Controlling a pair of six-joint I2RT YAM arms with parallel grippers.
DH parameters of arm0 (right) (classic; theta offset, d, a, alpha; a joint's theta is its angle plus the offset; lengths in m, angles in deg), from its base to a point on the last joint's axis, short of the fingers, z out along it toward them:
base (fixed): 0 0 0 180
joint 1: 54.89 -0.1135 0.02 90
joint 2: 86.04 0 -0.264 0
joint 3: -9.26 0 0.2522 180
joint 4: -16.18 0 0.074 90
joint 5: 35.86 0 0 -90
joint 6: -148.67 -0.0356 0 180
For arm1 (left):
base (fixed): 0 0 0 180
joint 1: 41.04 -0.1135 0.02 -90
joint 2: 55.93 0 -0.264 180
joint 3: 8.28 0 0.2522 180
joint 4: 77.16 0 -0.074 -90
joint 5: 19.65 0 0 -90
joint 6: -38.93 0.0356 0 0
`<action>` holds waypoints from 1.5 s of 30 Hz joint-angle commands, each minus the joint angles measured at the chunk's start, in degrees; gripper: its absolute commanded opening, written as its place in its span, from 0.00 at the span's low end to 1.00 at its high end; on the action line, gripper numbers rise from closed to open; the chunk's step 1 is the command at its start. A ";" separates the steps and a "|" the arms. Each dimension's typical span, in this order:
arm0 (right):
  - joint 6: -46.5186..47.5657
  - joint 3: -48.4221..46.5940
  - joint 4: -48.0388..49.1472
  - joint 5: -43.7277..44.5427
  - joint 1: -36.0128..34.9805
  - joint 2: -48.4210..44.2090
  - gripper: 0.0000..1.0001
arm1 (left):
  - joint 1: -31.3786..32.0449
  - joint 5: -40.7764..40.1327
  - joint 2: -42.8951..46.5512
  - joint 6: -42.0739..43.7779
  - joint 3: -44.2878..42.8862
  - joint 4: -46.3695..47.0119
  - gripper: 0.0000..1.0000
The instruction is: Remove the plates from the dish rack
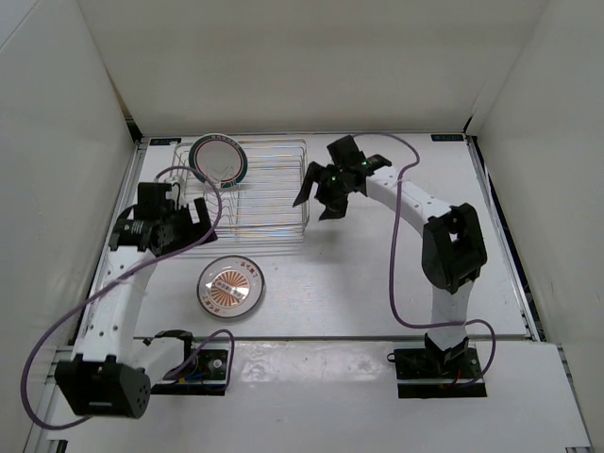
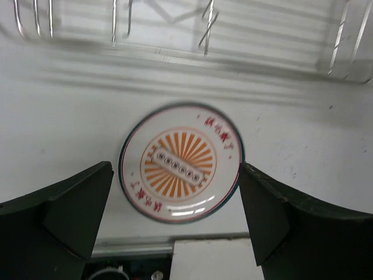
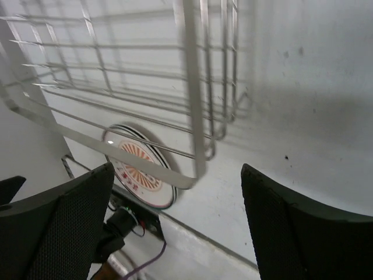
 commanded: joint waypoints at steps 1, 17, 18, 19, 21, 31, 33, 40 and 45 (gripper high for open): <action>5.11 -8.94 -1.76 6.30 1.02 -5.68 0.90 | -1.86 4.90 -5.32 4.79 -8.24 10.51 1.00; 19.89 13.72 8.59 9.39 13.23 -30.47 0.90 | -16.36 30.07 -45.39 1.45 -36.27 41.66 0.92; 19.63 15.55 8.68 9.39 14.03 -31.43 0.90 | -16.45 29.98 -47.76 1.90 -37.10 41.46 0.93; 19.19 16.44 9.73 8.35 14.82 -32.31 0.90 | -16.19 29.81 -48.56 1.55 -37.46 43.64 0.95; 17.70 19.42 11.58 7.46 17.01 -33.10 0.90 | -16.28 28.93 -50.58 1.20 -37.81 44.80 1.00; 12.60 23.38 21.33 1.22 25.81 -30.92 0.90 | -14.70 32.35 -60.26 6.20 -44.05 43.39 0.95; 10.75 24.17 24.31 -0.10 27.56 -30.12 0.90 | -14.26 33.40 -60.79 6.64 -44.66 43.48 0.95; 5.56 29.62 33.55 -1.16 31.69 -30.47 0.90 | -12.67 34.73 -60.79 14.81 -39.85 49.10 0.94; 2.14 34.19 41.90 -1.51 35.65 -30.47 0.90 | -11.00 34.73 -61.05 25.26 -37.82 49.98 0.83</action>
